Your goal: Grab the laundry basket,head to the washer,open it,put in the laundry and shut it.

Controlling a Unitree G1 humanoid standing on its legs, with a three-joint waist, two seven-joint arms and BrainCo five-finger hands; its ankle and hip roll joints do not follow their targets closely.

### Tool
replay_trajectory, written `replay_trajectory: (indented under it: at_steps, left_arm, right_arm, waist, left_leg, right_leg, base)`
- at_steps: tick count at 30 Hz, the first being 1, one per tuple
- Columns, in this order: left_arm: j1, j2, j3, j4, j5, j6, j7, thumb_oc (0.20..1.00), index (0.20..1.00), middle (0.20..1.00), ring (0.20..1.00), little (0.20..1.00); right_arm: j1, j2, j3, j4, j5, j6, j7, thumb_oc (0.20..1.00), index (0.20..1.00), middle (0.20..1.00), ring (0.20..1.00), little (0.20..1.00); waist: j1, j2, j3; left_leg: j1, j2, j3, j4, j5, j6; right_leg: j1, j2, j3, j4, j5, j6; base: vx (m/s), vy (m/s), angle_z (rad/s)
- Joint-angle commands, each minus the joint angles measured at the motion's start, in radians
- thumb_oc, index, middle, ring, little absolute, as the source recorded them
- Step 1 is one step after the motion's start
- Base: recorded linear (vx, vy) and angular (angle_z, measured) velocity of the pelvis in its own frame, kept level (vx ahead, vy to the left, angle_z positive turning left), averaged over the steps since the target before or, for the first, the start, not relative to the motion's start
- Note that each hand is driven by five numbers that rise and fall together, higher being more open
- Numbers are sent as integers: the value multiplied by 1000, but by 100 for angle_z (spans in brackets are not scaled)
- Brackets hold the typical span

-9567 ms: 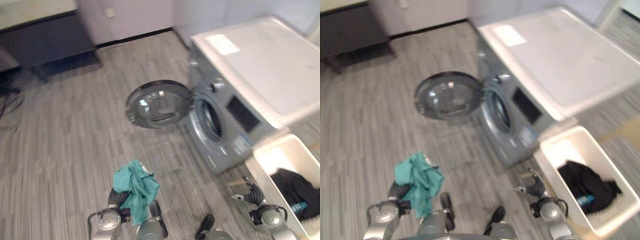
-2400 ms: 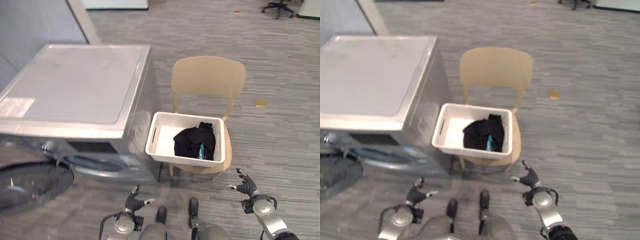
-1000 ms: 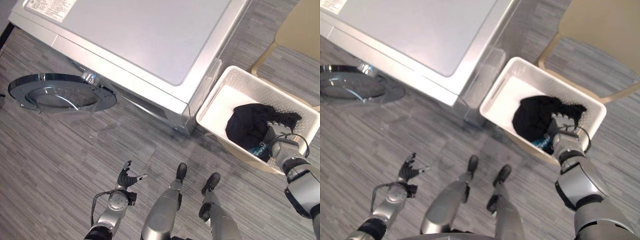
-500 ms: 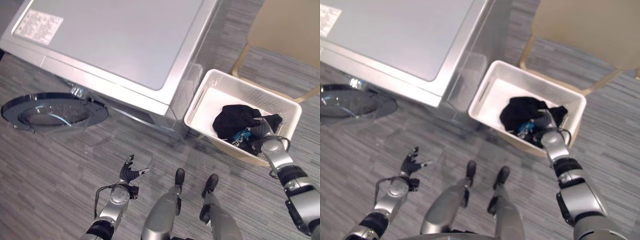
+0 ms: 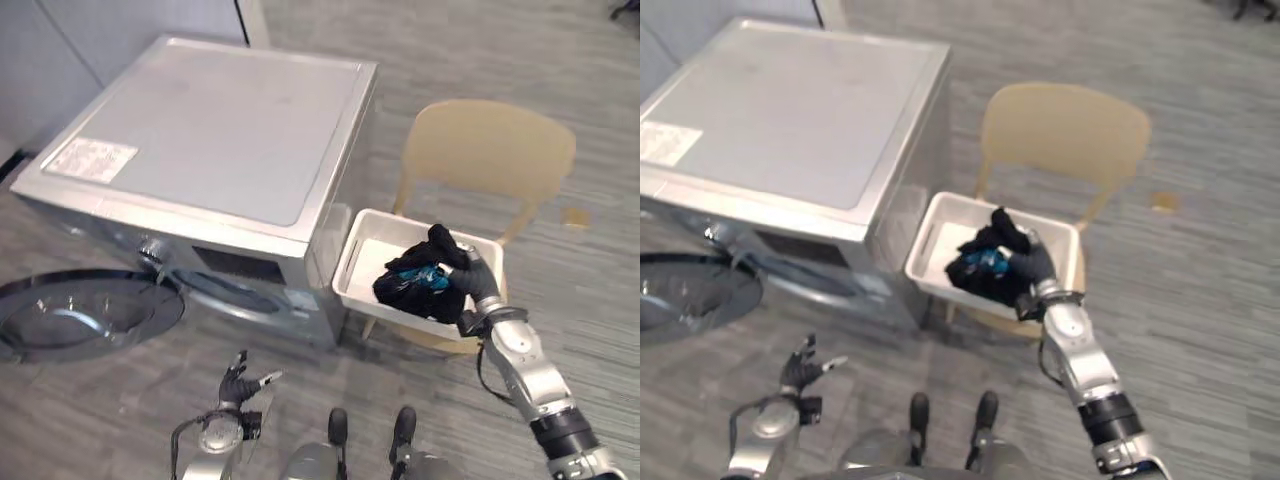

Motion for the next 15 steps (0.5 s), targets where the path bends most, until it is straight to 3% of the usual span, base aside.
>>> replay_trajectory:
  at_steps: [1,3,6,7,9,12,13,15]
  left_arm:
    - [-47,21,-12,5,11,-17,15,1000,1000,1000,1000,1000]
    - [-58,30,-19,-17,20,-20,13,1000,1000,1000,1000,1000]
    - [-61,40,-27,-44,32,-25,8,1000,1000,1000,1000,1000]
    - [-66,43,-34,-59,29,-30,16,1000,1000,1000,1000,1000]
    - [-59,46,-40,-106,15,-34,13,1000,1000,1000,1000,1000]
    - [-57,47,-48,-150,13,-36,11,1000,1000,1000,1000,1000]
    - [-64,36,-58,-167,8,-36,15,1000,1000,1000,1000,1000]
    - [-71,29,-64,-178,4,-38,17,1000,1000,1000,1000,1000]
  right_arm:
    - [0,10,-27,-100,77,-94,42,200,200,200,200,200]
    - [18,8,-34,-131,73,-105,45,200,200,200,200,200]
    - [25,13,-33,-144,71,-104,51,200,200,200,200,200]
    - [20,12,-27,-143,70,-103,46,200,200,200,200,200]
    - [-10,11,-16,-128,76,-106,32,200,200,200,200,200]
    - [-31,-8,-14,-138,65,-108,18,200,200,200,200,200]
    - [-47,-19,-17,-138,74,-115,6,200,200,200,200,200]
    - [-50,-27,-19,-138,72,-114,-7,200,200,200,200,200]
  waist:
    - [-20,4,-37]
    - [-29,4,-32]
    - [-28,0,-42]
    - [-20,-6,-45]
    - [5,-12,-54]
    - [17,4,-47]
    - [20,23,-23]
    - [12,24,-13]
  left_leg:
    - [-46,-8,-79,27,-11,-12]
    - [-73,-5,-111,57,3,-12]
    - [-103,-6,-139,72,15,-16]
    - [-123,-8,-159,71,33,-25]
    - [-195,-9,-185,75,94,-65]
    - [-246,0,-207,59,143,-90]
    - [-272,-1,-205,37,176,-112]
    - [-279,-1,-182,37,159,-107]
  right_leg:
    - [18,-9,108,286,-205,102]
    - [21,33,192,357,-228,90]
    - [33,47,223,411,-237,82]
    - [61,63,244,380,-274,63]
    - [122,89,231,228,-316,26]
    - [127,114,227,147,-308,11]
    - [115,122,203,127,-282,4]
    - [108,115,180,120,-272,5]
  base:
    - [-172,-53,11]
    - [-184,-89,41]
    - [-193,-139,67]
    - [-147,-133,38]
    - [-371,-283,63]
    - [-324,-172,45]
    - [-327,-65,47]
    - [-299,-34,68]
